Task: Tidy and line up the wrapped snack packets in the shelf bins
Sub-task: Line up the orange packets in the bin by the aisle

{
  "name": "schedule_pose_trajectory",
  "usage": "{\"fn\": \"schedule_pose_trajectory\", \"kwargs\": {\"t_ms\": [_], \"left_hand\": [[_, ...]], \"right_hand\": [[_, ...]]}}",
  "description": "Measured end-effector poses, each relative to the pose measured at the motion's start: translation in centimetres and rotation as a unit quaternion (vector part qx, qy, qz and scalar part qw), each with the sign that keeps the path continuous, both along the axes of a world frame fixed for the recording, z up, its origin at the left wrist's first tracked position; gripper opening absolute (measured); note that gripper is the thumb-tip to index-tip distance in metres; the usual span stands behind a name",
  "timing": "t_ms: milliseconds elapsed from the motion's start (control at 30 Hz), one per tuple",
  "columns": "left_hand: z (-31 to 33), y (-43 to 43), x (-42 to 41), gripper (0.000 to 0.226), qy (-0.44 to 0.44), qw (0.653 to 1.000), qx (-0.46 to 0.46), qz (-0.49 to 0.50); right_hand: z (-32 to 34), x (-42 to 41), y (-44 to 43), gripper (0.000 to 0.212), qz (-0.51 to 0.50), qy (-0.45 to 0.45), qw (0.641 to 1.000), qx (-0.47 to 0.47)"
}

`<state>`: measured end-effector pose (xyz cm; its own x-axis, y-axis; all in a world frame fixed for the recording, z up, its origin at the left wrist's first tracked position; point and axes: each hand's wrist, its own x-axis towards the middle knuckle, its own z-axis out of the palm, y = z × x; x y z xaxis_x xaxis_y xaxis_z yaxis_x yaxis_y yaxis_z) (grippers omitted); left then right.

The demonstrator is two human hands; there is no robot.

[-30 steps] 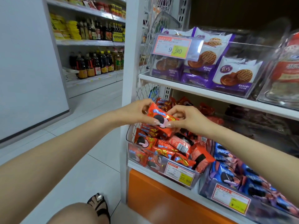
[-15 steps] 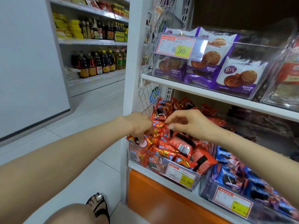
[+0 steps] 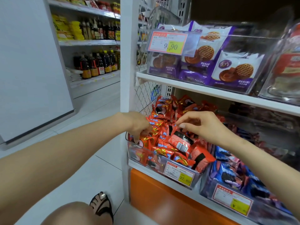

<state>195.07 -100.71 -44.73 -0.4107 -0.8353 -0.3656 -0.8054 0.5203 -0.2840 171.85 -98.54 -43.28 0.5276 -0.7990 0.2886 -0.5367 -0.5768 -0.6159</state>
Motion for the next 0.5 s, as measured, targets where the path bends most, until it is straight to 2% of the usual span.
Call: {"fn": "schedule_pose_trajectory", "kwargs": {"t_ms": [133,267,367,500], "left_hand": [[-0.5,0.2,-0.8,0.029,-0.023,0.999,-0.023,-0.022],[-0.5,0.3,-0.3,0.038,0.015,1.0,-0.014,0.01],[0.1,0.3,0.2,0.046,0.082,0.995,-0.005,0.056],[0.5,-0.4,0.2,0.027,0.225,0.967,-0.093,0.073]], "right_hand": [[-0.1,-0.4,0.0,0.011,-0.003,0.0,1.0,-0.006],[-0.5,-0.8,0.0,0.012,-0.004,0.019,0.999,-0.027],[-0.1,-1.3,-0.1,0.015,-0.019,0.028,0.997,-0.072],[1.0,-2.6,-1.7,0.02,-0.092,0.032,0.986,-0.137]]}}
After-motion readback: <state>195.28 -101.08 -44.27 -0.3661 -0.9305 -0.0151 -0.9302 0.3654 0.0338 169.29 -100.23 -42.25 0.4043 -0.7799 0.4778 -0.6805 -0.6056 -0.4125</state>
